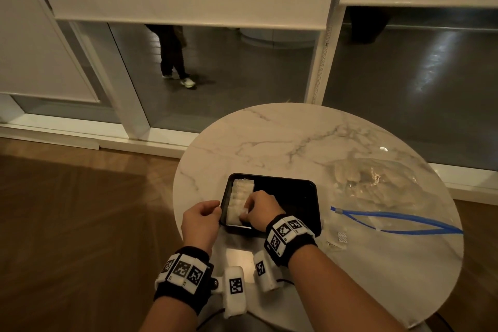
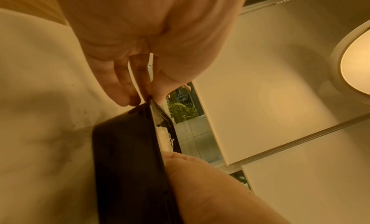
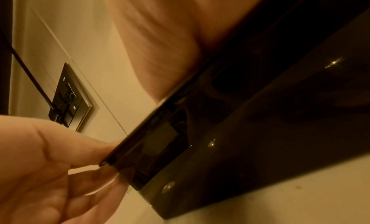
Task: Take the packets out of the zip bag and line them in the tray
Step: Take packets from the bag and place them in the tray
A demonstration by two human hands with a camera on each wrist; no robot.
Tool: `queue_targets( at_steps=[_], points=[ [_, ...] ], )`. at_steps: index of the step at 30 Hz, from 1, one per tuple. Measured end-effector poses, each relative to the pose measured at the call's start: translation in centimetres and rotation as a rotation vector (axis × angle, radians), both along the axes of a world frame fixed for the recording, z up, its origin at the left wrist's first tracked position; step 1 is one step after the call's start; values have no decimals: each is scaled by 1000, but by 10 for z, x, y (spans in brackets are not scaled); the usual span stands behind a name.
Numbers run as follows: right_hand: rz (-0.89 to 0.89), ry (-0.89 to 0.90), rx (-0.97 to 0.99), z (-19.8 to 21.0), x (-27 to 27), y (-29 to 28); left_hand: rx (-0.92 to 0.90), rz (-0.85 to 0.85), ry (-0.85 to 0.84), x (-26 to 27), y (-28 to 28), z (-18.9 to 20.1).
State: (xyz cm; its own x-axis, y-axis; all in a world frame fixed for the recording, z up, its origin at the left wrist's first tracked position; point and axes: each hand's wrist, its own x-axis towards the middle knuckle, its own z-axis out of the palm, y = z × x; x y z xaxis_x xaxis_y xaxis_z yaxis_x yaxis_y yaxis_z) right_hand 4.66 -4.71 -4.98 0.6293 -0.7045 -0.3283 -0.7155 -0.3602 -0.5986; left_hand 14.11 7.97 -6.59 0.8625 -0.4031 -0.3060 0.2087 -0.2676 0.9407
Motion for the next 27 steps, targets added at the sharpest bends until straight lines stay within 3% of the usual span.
queue_targets(
  at_steps=[12,22,27],
  points=[
    [1,17,-71,11,-7,0,-2,28,-11,-2,0,5],
    [-274,-319,-89,54,-69,-24,-120,40,-179,-24,-3,43],
    [-379,-416,-81,64,-124,-31,-145,-180,-253,-53,-15,57]
  ],
)
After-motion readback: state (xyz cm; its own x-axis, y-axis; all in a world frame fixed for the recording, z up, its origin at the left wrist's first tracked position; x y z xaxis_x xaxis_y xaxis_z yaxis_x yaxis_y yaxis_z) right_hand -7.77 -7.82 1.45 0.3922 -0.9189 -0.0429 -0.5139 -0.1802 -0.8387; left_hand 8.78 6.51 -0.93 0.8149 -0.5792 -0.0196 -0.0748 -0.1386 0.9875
